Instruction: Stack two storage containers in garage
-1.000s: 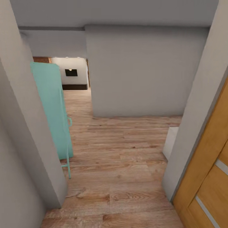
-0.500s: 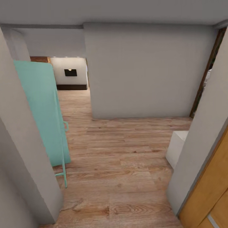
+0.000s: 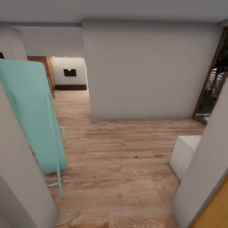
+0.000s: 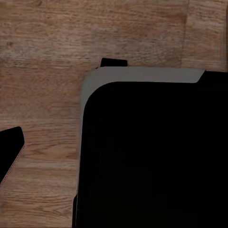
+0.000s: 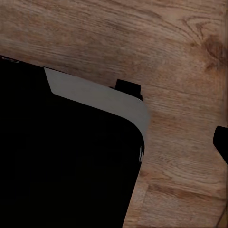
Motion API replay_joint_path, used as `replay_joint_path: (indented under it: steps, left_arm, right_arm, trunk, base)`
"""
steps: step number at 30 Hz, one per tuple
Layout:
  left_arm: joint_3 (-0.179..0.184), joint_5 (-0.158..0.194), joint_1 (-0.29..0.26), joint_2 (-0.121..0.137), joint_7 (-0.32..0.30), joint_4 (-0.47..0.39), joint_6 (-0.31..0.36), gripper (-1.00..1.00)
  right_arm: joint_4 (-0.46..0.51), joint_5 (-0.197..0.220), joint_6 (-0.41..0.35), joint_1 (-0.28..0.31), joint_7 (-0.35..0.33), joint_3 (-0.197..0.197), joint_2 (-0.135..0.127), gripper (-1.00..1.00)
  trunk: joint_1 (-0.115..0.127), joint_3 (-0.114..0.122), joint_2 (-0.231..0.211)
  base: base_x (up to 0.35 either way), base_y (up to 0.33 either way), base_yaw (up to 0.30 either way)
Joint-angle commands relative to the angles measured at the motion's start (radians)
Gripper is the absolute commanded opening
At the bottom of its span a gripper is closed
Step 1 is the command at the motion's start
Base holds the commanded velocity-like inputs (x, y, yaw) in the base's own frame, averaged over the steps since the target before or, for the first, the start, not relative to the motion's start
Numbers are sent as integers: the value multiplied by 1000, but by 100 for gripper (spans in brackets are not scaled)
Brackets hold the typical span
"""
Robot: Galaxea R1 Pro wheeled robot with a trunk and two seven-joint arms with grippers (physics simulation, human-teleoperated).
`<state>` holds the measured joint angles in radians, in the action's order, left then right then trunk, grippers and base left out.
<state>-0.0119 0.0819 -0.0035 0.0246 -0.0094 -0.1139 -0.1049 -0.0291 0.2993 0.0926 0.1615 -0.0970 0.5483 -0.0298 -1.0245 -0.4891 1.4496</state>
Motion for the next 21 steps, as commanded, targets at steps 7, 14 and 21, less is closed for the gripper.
replay_joint_path:
  steps: [7, 14, 21]
  left_arm:
    - [0, 9, -1, 0, -1, 0, -2, 100]
    - [0, 9, 0, 0, 0, 0, -2, 100]
    - [0, 9, 0, 0, 0, 0, -2, 100]
  right_arm:
    - [-3, 11, 6, 1, -6, 7, 0, 100]
    - [-3, 11, 7, 1, -6, 7, -1, 100]
    - [-3, 11, 7, 1, -6, 7, -1, 100]
  trunk:
    - [-1, -1, 0]
    - [-1, -1, 0]
    - [-1, -1, 0]
  base:
    - [322, 0, 0]
    - [322, 0, 0]
    - [322, 0, 0]
